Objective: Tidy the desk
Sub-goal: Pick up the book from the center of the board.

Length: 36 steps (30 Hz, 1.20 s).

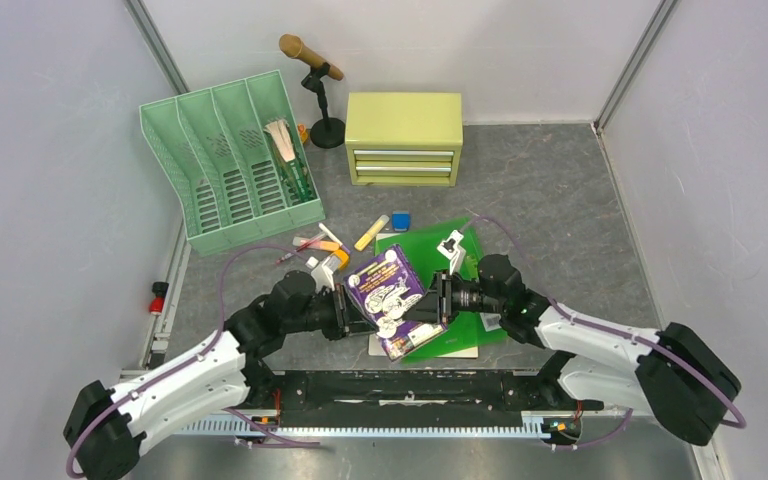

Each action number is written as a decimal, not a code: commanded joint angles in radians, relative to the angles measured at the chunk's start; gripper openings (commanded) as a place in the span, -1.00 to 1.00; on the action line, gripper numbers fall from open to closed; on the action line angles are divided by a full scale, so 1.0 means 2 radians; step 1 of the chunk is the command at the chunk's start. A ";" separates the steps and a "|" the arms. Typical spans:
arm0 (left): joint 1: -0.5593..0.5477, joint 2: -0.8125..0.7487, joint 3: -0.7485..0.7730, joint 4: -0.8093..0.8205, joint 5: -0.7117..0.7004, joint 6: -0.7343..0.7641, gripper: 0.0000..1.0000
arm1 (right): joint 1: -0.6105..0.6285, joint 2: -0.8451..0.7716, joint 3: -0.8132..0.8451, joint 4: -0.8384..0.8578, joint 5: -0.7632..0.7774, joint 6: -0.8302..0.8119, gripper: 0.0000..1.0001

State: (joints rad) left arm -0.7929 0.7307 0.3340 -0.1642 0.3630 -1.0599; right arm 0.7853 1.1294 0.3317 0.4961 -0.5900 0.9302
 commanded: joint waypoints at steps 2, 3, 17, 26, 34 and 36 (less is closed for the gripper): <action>-0.025 -0.030 0.025 0.055 0.029 0.004 -0.78 | 0.003 -0.040 0.045 -0.094 0.056 -0.079 -0.60; -0.027 -0.032 0.024 0.058 0.029 0.003 -0.70 | 0.003 -0.042 0.043 -0.093 0.055 -0.078 -0.68; -0.033 -0.060 0.006 0.057 -0.013 0.005 0.63 | 0.003 -0.104 0.049 -0.185 0.085 -0.131 -1.00; -0.033 -0.108 0.041 -0.118 -0.097 0.061 0.99 | 0.003 -0.168 0.032 -0.247 0.086 -0.161 -1.00; -0.032 -0.126 0.062 -0.172 -0.151 0.082 0.99 | 0.004 -0.232 0.027 -0.315 0.101 -0.185 -1.00; -0.032 -0.123 0.062 -0.164 -0.151 0.083 0.99 | 0.003 -0.241 0.028 -0.323 0.095 -0.190 -1.00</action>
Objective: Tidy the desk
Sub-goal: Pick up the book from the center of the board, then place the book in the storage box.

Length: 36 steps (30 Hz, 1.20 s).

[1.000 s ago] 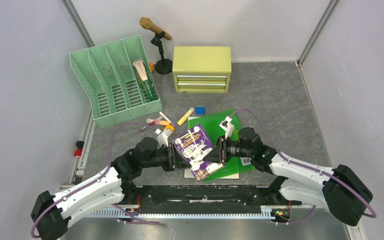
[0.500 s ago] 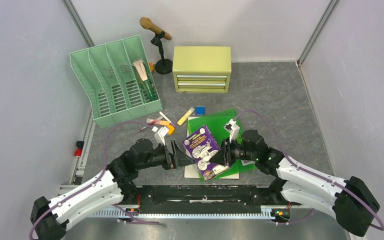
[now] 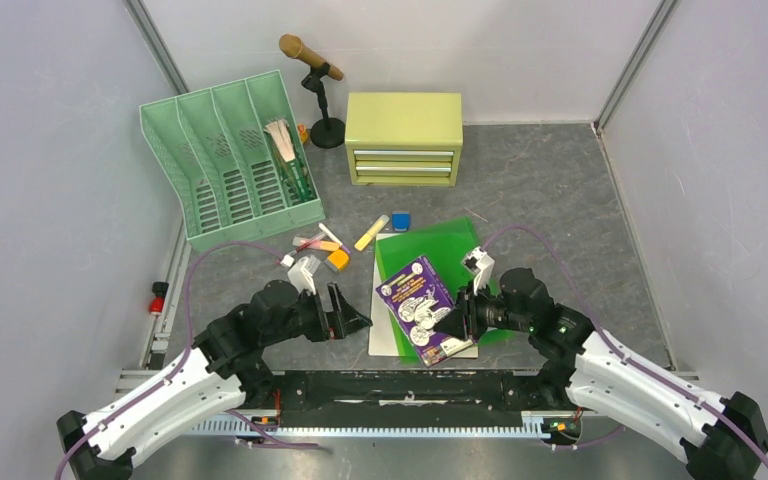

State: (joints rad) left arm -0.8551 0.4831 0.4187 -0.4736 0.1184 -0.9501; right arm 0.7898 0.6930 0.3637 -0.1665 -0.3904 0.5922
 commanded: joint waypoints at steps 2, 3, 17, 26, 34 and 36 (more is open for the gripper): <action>-0.001 0.006 0.023 -0.003 -0.025 0.033 0.99 | 0.001 -0.026 0.013 0.004 -0.014 -0.027 -1.00; -0.001 0.010 0.028 -0.004 -0.025 0.037 0.99 | 0.001 -0.026 0.017 -0.003 -0.018 -0.032 -1.00; -0.001 0.030 0.074 -0.007 -0.038 0.121 0.99 | 0.001 -0.020 0.056 -0.031 -0.129 -0.073 -1.00; -0.001 0.039 0.063 0.043 0.053 0.158 0.99 | 0.001 -0.020 0.056 -0.018 -0.208 -0.078 -1.00; -0.002 0.070 0.040 0.124 0.158 0.145 0.99 | 0.001 -0.013 0.049 0.020 -0.242 -0.055 -1.00; -0.002 0.077 0.039 0.126 0.158 0.144 0.99 | 0.001 -0.013 0.049 0.027 -0.246 -0.050 -1.00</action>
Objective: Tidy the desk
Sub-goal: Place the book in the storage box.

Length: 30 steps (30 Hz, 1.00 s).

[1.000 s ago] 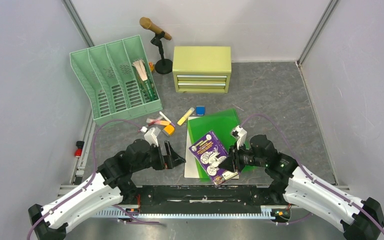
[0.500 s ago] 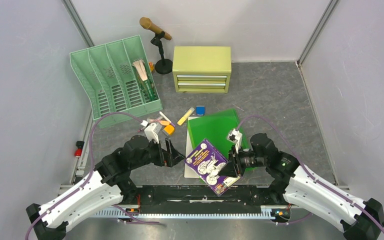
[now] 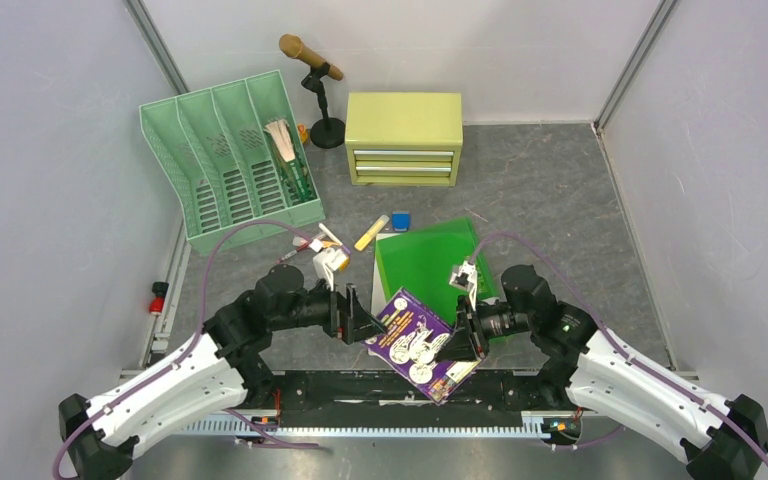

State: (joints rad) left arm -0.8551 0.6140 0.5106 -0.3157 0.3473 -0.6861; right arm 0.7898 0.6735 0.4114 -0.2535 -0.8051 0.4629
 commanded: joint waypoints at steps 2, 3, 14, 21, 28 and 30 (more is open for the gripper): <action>-0.001 0.014 -0.009 0.052 0.042 0.010 0.99 | 0.001 -0.003 0.026 0.075 -0.040 0.020 -1.00; -0.001 0.014 -0.011 0.055 0.040 0.009 0.99 | 0.001 -0.003 0.025 0.079 -0.043 0.023 -1.00; -0.001 -0.022 -0.050 0.099 0.041 -0.032 0.99 | 0.001 -0.020 0.021 0.107 -0.051 0.050 -1.00; -0.002 -0.023 -0.067 0.154 0.077 -0.057 0.99 | 0.001 -0.013 0.023 0.112 -0.046 0.050 -1.00; -0.002 0.001 -0.068 0.197 0.115 -0.061 0.95 | 0.001 -0.014 0.013 0.122 -0.047 0.058 -1.00; -0.002 0.003 -0.073 0.201 0.119 -0.062 0.88 | 0.001 -0.011 0.011 0.139 -0.047 0.063 -1.00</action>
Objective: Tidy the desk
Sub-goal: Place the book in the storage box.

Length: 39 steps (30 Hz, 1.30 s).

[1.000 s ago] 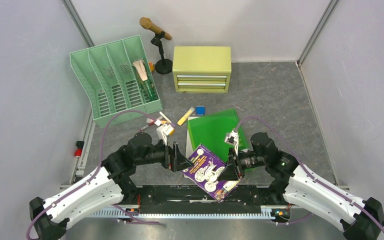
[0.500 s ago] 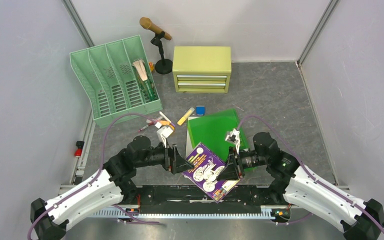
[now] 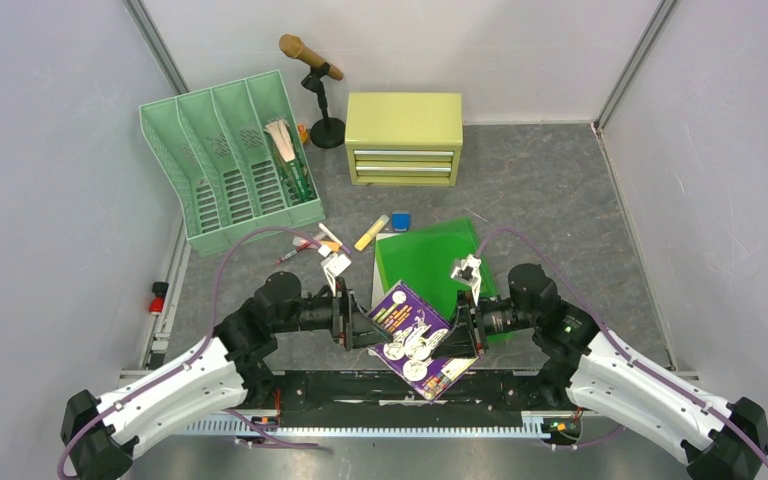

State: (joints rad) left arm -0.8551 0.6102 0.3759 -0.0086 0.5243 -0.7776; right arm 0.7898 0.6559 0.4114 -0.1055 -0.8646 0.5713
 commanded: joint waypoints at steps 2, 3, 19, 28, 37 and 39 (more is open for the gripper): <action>-0.002 0.005 -0.014 0.054 0.038 -0.018 0.74 | 0.001 0.001 0.010 0.071 -0.018 0.011 -1.00; -0.002 0.005 -0.018 0.058 0.042 -0.020 0.67 | 0.001 0.002 0.012 0.071 -0.018 0.011 -1.00; -0.001 -0.049 -0.051 0.099 0.037 -0.044 0.64 | 0.001 0.005 0.022 0.062 0.005 0.006 -1.00; -0.001 -0.113 -0.037 0.030 0.022 -0.006 0.51 | 0.000 0.015 0.041 0.019 0.004 -0.023 -1.00; -0.001 -0.092 -0.005 -0.016 0.026 0.025 0.00 | 0.000 0.024 0.041 0.005 0.006 -0.030 -1.00; 0.000 -0.089 -0.001 -0.020 0.026 0.029 -0.16 | -0.001 0.023 0.036 0.003 0.009 -0.030 -1.00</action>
State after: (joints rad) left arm -0.8551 0.4232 0.3088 -0.0418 0.5568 -0.7765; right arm 0.7910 0.7086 0.4412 -0.1230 -0.8452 0.5274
